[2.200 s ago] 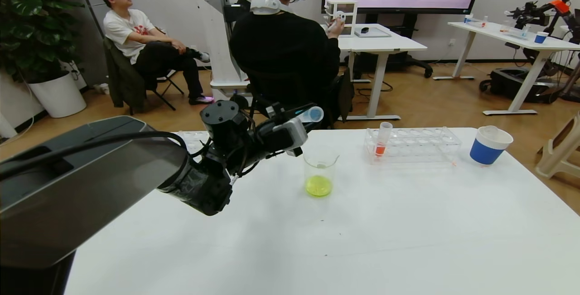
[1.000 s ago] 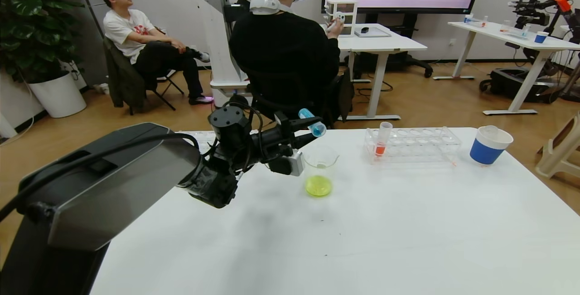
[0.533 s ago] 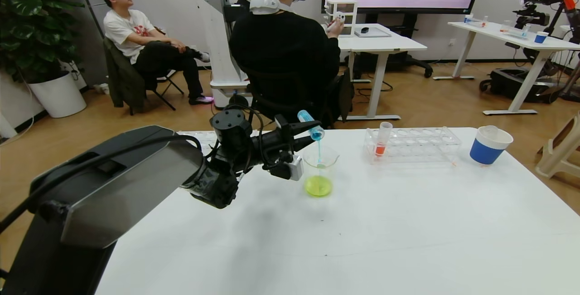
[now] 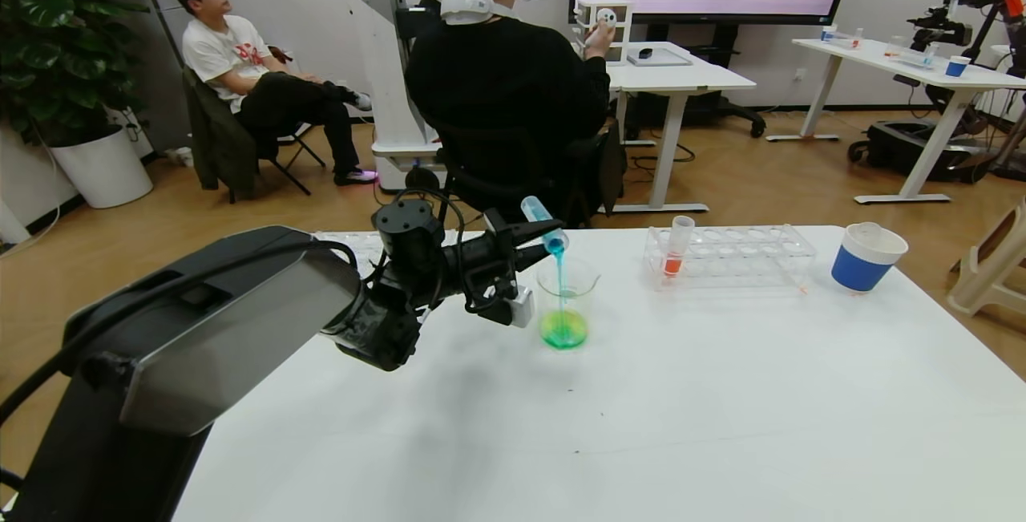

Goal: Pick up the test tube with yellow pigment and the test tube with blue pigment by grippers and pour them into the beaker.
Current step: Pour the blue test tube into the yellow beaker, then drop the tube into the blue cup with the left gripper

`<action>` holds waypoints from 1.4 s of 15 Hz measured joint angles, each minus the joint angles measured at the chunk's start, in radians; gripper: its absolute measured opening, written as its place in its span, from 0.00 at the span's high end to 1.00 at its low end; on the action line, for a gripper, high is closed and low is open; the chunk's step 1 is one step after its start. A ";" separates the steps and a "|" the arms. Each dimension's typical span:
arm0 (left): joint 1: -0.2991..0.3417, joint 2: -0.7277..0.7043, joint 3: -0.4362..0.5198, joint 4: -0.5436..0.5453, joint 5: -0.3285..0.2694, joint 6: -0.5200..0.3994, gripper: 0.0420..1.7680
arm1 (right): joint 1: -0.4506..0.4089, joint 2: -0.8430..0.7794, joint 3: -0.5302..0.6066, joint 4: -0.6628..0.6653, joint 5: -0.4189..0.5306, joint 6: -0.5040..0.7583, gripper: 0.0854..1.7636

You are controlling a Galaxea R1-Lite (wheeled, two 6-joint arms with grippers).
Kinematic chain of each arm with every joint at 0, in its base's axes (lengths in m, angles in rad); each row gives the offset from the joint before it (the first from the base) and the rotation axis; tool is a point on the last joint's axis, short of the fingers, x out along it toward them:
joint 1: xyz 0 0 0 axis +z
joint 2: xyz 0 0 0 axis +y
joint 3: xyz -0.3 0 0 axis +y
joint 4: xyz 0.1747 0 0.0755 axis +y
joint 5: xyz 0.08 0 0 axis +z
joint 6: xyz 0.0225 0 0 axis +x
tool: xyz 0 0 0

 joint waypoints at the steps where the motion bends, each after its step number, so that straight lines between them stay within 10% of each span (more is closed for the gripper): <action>1: 0.000 0.000 0.000 0.000 0.000 0.012 0.73 | 0.000 0.000 0.000 0.000 0.000 0.000 0.02; 14: -0.002 0.000 0.009 -0.004 -0.003 0.231 0.73 | 0.000 0.000 0.000 0.000 0.000 0.000 0.02; 19: -0.003 -0.005 0.008 -0.007 -0.004 0.198 0.73 | 0.000 0.000 0.000 0.000 0.000 0.000 0.02; 21: -0.005 -0.010 0.005 -0.017 0.015 0.051 0.73 | 0.000 0.000 0.000 0.000 0.000 0.000 0.02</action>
